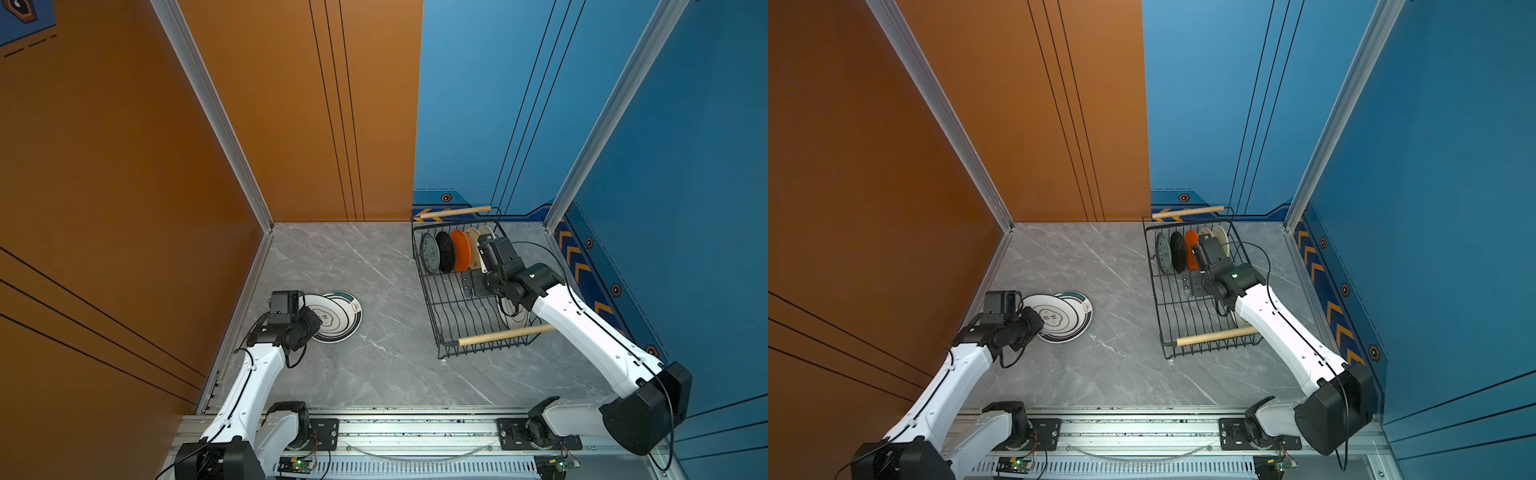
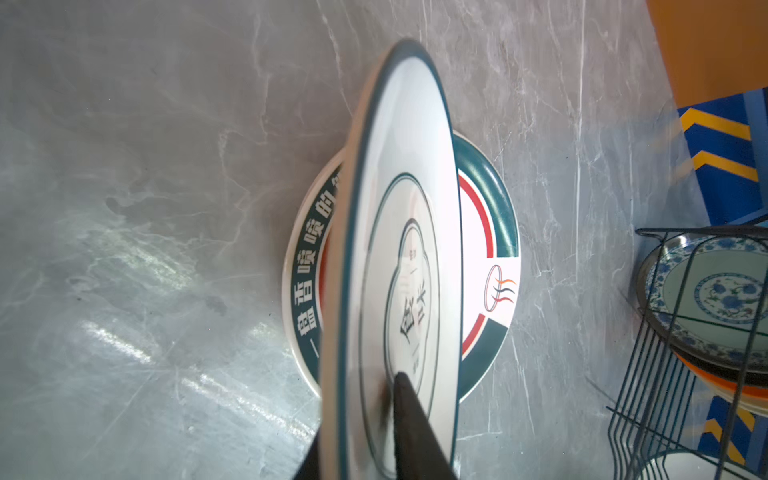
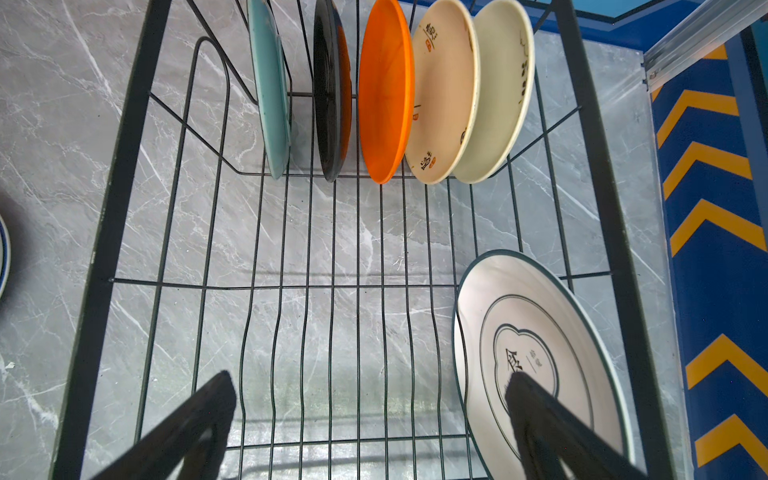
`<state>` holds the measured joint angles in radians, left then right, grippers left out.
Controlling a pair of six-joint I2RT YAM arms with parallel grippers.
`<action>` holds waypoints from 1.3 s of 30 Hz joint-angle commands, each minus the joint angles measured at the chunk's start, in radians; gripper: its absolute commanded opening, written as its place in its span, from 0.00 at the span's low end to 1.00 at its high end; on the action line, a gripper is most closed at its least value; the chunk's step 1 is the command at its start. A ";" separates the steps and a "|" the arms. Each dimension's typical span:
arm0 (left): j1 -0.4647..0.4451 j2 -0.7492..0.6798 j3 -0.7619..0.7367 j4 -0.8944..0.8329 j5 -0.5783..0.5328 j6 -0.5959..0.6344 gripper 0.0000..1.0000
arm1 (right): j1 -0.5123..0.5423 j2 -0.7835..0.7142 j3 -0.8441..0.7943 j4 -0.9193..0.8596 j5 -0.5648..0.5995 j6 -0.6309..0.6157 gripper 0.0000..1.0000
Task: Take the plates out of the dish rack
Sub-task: 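Lower the plate onto the stack, open the left gripper while the right hovers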
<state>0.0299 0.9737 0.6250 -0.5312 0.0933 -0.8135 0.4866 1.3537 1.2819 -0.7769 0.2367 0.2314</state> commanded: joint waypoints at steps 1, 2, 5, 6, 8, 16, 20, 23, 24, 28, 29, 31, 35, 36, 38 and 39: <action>-0.016 -0.008 -0.029 0.022 -0.017 -0.025 0.23 | 0.007 0.004 -0.016 -0.013 -0.015 -0.022 1.00; -0.019 -0.014 -0.039 0.027 -0.018 -0.030 0.23 | 0.007 0.003 -0.017 -0.013 -0.018 -0.025 1.00; -0.021 -0.023 -0.060 0.027 -0.018 -0.034 0.24 | 0.007 -0.002 -0.025 -0.008 -0.023 -0.028 1.00; -0.022 -0.024 -0.065 0.029 -0.018 -0.036 0.24 | 0.007 -0.003 -0.028 -0.005 -0.026 -0.029 1.00; -0.023 -0.021 -0.074 0.036 -0.015 -0.039 0.24 | 0.007 -0.001 -0.031 -0.002 -0.031 -0.030 1.00; -0.024 0.003 -0.098 0.076 -0.012 -0.047 0.26 | 0.009 -0.003 -0.033 -0.002 -0.038 -0.035 1.00; -0.025 0.030 -0.104 0.097 -0.005 -0.049 0.29 | 0.009 -0.006 -0.034 -0.004 -0.043 -0.035 1.00; -0.023 0.040 -0.098 0.103 -0.011 -0.044 0.32 | 0.009 -0.016 -0.039 -0.004 -0.042 -0.035 1.00; -0.023 0.044 -0.096 0.107 -0.011 -0.043 0.33 | 0.008 -0.019 -0.041 -0.004 -0.039 -0.035 1.00; -0.023 0.068 -0.085 0.109 -0.009 -0.038 0.39 | 0.006 -0.021 -0.041 -0.004 -0.043 -0.035 1.00; -0.025 0.075 -0.082 0.111 -0.008 -0.038 0.42 | 0.006 -0.019 -0.039 -0.004 -0.049 -0.035 1.00; -0.025 0.087 -0.079 0.111 -0.007 -0.036 0.46 | 0.006 -0.016 -0.037 -0.004 -0.054 -0.034 1.00; -0.027 0.095 -0.079 0.120 -0.014 -0.036 0.49 | 0.006 -0.010 -0.033 -0.004 -0.054 -0.034 1.00; -0.027 0.097 -0.078 0.119 -0.016 -0.034 0.50 | 0.006 -0.011 -0.033 -0.004 -0.055 -0.034 1.00; -0.027 0.102 -0.077 0.126 -0.014 -0.032 0.51 | 0.004 -0.009 -0.033 -0.004 -0.055 -0.037 1.00; -0.028 0.105 -0.076 0.126 -0.016 -0.030 0.53 | 0.004 -0.007 -0.033 -0.005 -0.055 -0.039 1.00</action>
<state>0.0116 1.0710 0.5373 -0.4191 0.0933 -0.8562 0.4908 1.3514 1.2526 -0.7750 0.1871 0.2058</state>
